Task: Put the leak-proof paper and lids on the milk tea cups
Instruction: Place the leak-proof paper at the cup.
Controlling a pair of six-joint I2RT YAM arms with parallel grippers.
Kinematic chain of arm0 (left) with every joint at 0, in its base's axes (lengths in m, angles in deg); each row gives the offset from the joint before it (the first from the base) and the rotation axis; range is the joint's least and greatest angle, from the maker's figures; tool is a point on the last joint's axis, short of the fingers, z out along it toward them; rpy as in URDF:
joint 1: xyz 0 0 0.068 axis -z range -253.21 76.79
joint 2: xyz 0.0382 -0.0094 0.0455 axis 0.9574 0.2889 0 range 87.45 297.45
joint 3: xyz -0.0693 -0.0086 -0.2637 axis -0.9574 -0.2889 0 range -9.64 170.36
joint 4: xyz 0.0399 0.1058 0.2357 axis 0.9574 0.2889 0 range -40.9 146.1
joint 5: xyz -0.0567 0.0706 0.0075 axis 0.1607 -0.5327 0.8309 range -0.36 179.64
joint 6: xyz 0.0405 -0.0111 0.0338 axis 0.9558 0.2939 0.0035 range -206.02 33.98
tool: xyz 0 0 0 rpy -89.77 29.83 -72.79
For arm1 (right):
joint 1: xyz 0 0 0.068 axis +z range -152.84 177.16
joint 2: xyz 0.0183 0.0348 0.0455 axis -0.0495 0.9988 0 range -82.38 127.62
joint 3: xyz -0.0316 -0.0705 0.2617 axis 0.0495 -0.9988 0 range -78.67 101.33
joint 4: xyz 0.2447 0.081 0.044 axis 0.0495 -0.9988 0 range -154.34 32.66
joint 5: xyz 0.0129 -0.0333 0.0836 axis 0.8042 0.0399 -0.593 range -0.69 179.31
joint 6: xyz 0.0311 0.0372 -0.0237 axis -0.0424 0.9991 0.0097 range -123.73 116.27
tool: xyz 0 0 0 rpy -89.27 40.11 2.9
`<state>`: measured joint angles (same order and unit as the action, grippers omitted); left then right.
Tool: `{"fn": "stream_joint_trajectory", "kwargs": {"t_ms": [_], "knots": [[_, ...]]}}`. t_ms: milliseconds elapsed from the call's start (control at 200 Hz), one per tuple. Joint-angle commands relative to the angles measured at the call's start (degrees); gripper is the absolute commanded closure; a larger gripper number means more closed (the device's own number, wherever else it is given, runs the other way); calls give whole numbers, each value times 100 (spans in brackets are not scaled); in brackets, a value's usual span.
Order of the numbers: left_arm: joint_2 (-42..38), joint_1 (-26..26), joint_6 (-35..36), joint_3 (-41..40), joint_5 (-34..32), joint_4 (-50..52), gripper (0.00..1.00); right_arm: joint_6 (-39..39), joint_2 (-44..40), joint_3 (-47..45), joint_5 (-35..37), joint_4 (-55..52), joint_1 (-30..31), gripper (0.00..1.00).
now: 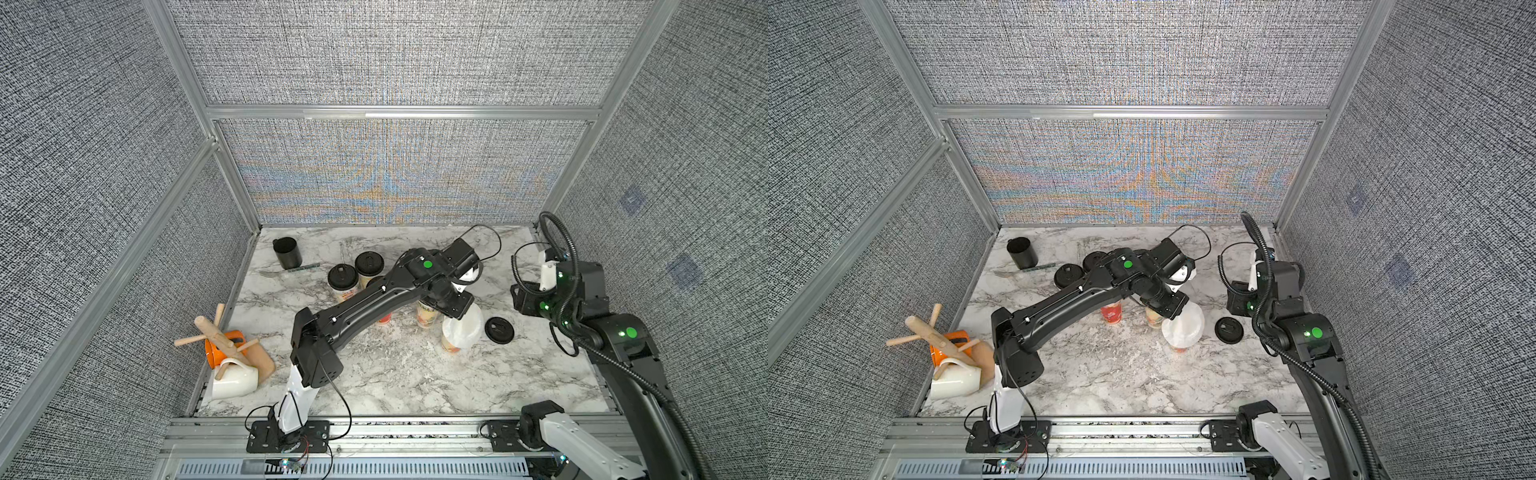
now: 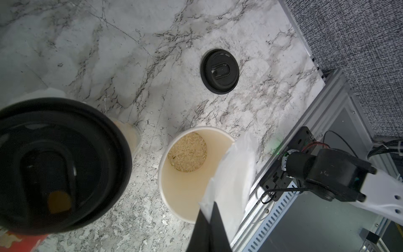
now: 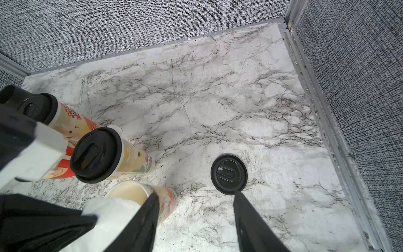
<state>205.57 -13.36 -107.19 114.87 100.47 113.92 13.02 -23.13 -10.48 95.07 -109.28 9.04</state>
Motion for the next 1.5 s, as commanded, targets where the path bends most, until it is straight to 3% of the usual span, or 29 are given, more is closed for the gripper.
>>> {"fn": "stream_joint_trajectory", "kwargs": {"t_ms": [0, 460, 811, 1491], "knots": [[82, -59, 98, 120, -169, 75, 100, -102, 8, -41, -117, 246, -41, 43], [537, -114, 233, 698, -291, 517, 100, -164, -48, -117, -189, 220, -138, 42], [525, -115, 272, 702, -438, 595, 79, -174, -53, -136, -242, 246, -155, 42], [671, -122, 324, 865, -563, 640, 69, -198, -106, -218, -268, 255, -173, 43]]}}
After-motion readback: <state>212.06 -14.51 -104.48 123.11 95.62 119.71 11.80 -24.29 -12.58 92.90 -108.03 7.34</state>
